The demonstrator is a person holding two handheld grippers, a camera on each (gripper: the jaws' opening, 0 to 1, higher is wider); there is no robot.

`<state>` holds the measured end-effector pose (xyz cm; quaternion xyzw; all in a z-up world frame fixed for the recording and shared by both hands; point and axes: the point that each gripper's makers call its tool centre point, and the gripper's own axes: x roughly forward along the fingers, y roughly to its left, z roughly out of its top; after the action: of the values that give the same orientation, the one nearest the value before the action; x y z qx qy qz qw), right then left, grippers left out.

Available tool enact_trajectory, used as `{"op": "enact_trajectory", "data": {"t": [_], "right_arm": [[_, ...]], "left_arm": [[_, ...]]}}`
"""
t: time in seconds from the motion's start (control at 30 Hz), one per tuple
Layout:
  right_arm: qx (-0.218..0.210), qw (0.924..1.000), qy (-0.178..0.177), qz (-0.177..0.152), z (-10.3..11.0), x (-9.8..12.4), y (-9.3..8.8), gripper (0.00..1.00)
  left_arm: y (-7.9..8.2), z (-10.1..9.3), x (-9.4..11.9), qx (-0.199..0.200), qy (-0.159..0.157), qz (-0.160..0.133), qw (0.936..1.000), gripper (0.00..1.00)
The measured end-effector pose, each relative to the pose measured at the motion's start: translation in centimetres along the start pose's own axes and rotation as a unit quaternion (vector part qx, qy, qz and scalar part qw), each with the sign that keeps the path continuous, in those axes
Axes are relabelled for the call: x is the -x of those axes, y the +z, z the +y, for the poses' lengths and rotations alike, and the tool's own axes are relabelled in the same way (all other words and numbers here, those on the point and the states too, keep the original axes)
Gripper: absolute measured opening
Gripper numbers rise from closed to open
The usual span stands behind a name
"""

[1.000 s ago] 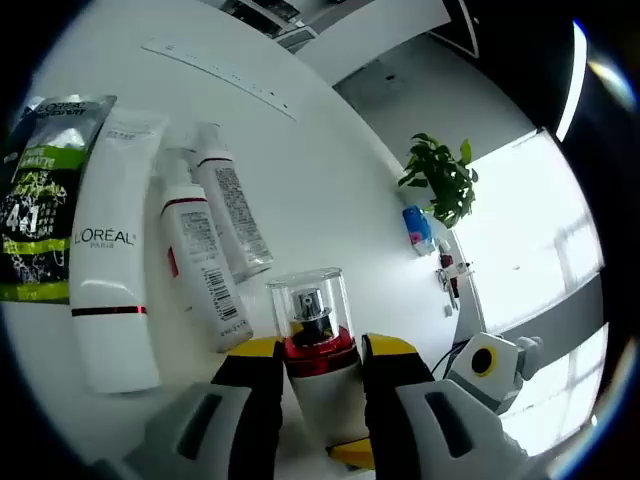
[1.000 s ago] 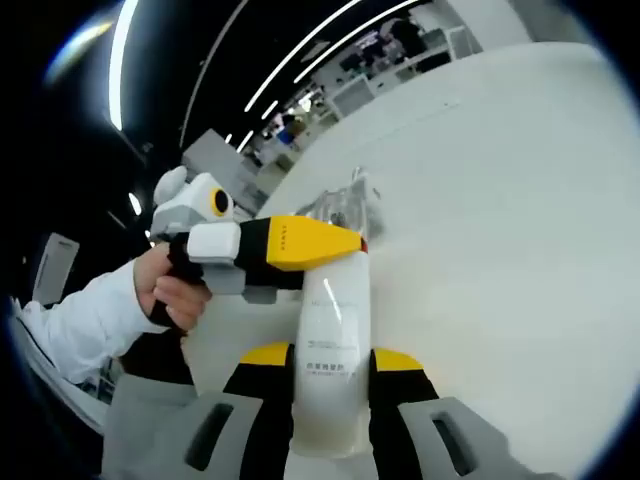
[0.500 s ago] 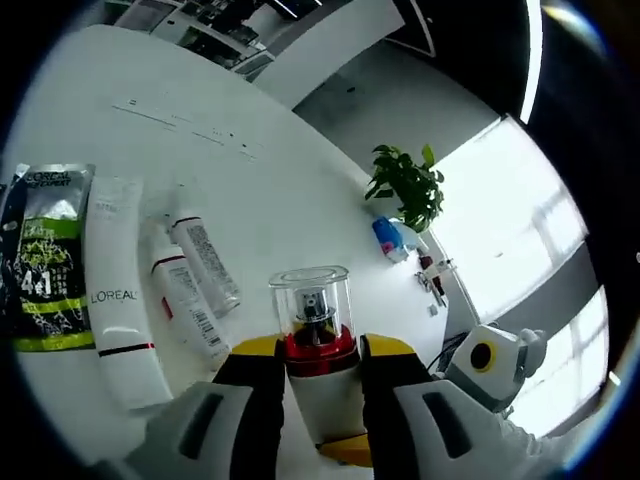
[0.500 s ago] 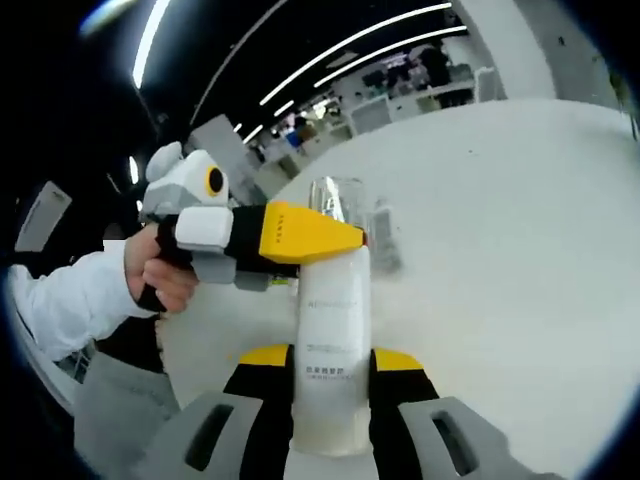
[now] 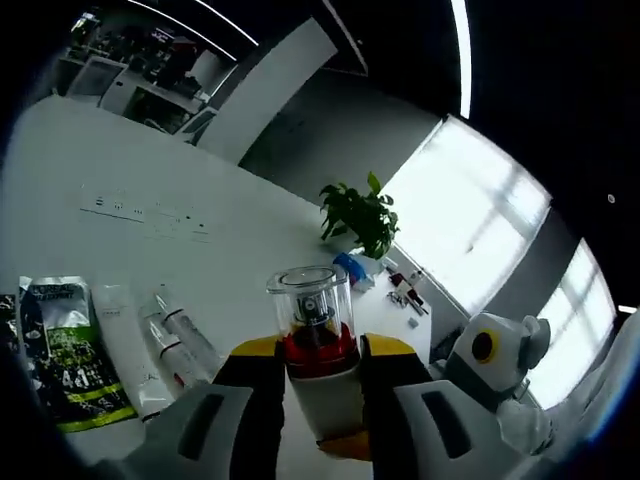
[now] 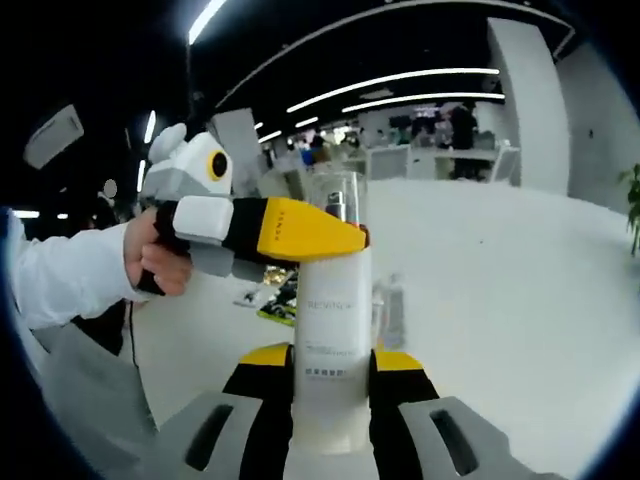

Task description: Arrange the skincare products in the storage area until every visible bottle or jar stands upright without overlapping.

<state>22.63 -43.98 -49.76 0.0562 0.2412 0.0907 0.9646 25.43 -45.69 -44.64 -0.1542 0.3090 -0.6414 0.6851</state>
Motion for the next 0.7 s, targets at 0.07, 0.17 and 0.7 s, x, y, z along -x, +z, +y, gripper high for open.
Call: {"op": "enact_trajectory", "data": {"t": [0.07, 0.17, 0.7], "right_arm": [[0.005, 1.0000, 0.001, -0.006, 0.5, -0.1, 0.5, 0.20], [0.007, 0.9999, 0.004, -0.015, 1.1, -0.2, 1.0, 0.20], [0.071, 0.9955, -0.002, -0.063, 2.4, 1.4, 5.5, 0.21]], "left_arm": [[0.6, -0.1, 0.5, -0.014, 0.000, -0.006, 0.9999, 0.24], [1.0, -0.4, 1.0, -0.033, -0.002, -0.003, 0.9995, 0.24], [4.8, -3.9, 3.3, -0.162, -0.046, -0.016, 0.9855, 0.24]]}}
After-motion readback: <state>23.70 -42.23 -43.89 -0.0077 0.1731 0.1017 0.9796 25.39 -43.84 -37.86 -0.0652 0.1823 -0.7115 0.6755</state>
